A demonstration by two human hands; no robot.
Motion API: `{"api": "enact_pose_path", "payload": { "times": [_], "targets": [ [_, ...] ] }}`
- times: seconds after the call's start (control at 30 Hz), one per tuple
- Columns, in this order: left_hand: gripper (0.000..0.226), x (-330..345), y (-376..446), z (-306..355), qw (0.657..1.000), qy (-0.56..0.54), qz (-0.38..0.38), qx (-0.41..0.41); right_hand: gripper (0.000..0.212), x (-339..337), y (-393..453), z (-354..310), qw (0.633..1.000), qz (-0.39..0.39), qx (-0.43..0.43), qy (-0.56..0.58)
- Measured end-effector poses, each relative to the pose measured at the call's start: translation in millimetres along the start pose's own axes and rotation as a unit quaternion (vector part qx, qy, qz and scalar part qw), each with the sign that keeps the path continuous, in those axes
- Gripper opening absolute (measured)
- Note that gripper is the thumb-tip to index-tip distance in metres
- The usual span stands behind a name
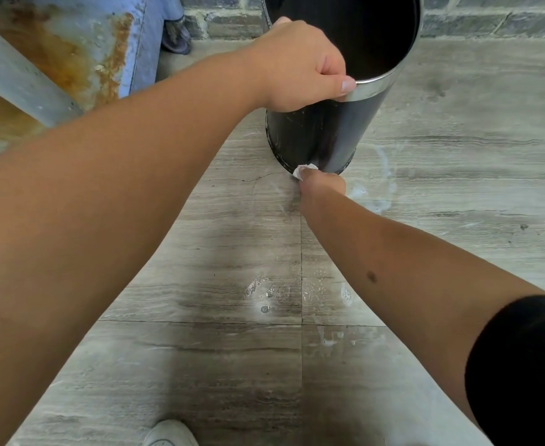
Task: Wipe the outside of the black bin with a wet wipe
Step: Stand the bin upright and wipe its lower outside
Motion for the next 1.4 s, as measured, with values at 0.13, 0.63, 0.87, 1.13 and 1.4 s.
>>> {"api": "enact_pose_path", "payload": {
  "times": [0.13, 0.63, 0.87, 1.13, 1.4],
  "targets": [
    [0.038, -1.0, -1.4, 1.1, 1.0, -0.001, -0.004, 0.005, 0.017, -17.9, 4.3, 6.3, 1.0, 0.009, 0.014, 0.013],
    [0.044, 1.9, -2.2, -3.2, 0.998, -0.006, 0.057, -0.009, 0.013, -60.3, -19.9, -61.8, 0.983, -0.018, -0.177, 0.045],
    [0.047, 0.3, -2.2, -6.7, 0.997, -0.006, 0.068, -0.021, 0.012, -49.4, 25.7, -18.7, 0.995, 0.021, -0.051, -0.08],
    [0.043, 1.1, -5.7, -10.4, 0.998, -0.036, 0.044, -0.006, 0.011, -34.3, -17.6, -12.8, 0.995, -0.078, -0.067, -0.018],
    [0.045, 2.3, -7.2, -10.7, 0.997, -0.048, 0.052, 0.001, 0.007, -39.7, -61.3, -76.5, 0.972, -0.081, -0.187, 0.118]
  ]
}}
Point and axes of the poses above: each hand's wrist, its own y-axis towards the middle knuckle, its own x-axis out of the palm, z = x × y, the point moved 7 cm from there along y, towards the middle knuckle, and after that the axes turned 4 degrees about -y, right-handed, at the moved point
